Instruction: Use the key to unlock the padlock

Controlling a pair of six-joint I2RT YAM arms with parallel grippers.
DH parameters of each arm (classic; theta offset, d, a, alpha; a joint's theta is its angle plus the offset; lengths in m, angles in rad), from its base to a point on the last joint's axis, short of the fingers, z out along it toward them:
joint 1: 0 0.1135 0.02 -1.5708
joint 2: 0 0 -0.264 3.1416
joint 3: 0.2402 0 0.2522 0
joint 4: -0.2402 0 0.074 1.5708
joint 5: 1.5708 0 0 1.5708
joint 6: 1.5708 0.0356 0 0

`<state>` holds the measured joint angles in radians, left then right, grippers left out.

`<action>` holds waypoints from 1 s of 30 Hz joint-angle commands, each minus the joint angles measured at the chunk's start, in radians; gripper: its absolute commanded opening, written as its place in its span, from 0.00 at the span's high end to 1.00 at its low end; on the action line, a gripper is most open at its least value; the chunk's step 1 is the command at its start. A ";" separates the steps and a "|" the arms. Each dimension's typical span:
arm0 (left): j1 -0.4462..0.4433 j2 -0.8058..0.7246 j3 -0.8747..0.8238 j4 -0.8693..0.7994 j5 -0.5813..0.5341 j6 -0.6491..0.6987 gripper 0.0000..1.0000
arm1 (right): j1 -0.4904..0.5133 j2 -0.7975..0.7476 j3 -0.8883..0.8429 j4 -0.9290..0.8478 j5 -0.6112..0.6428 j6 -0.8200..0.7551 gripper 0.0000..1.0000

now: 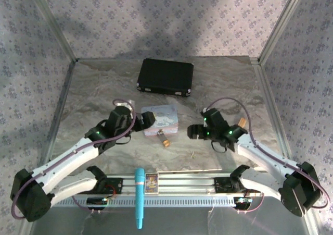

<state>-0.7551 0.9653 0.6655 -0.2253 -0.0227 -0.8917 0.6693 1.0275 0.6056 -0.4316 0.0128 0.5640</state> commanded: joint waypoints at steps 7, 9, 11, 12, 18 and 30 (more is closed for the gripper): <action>-0.145 0.022 -0.007 0.036 -0.050 -0.113 0.00 | 0.265 0.062 -0.108 -0.019 0.112 0.311 0.32; -0.150 0.027 -0.007 0.040 -0.051 -0.115 0.00 | 0.302 0.096 -0.103 -0.021 0.125 0.334 0.35; -0.148 0.036 0.004 0.019 -0.058 -0.104 0.00 | 0.337 0.130 -0.092 -0.032 0.149 0.353 0.35; -0.149 0.038 0.007 0.011 -0.061 -0.100 0.00 | 0.344 0.146 -0.089 -0.032 0.151 0.358 0.35; -0.149 0.011 -0.012 0.016 -0.092 -0.116 0.00 | 0.423 0.257 -0.041 -0.077 0.191 0.406 0.44; -0.148 -0.006 -0.041 -0.013 -0.129 -0.139 0.00 | 0.480 0.362 0.006 -0.110 0.130 0.443 0.73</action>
<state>-0.8989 0.9855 0.6323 -0.2234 -0.1287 -1.0153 1.1221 1.3506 0.6140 -0.5556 0.2592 0.9649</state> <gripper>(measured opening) 0.999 0.284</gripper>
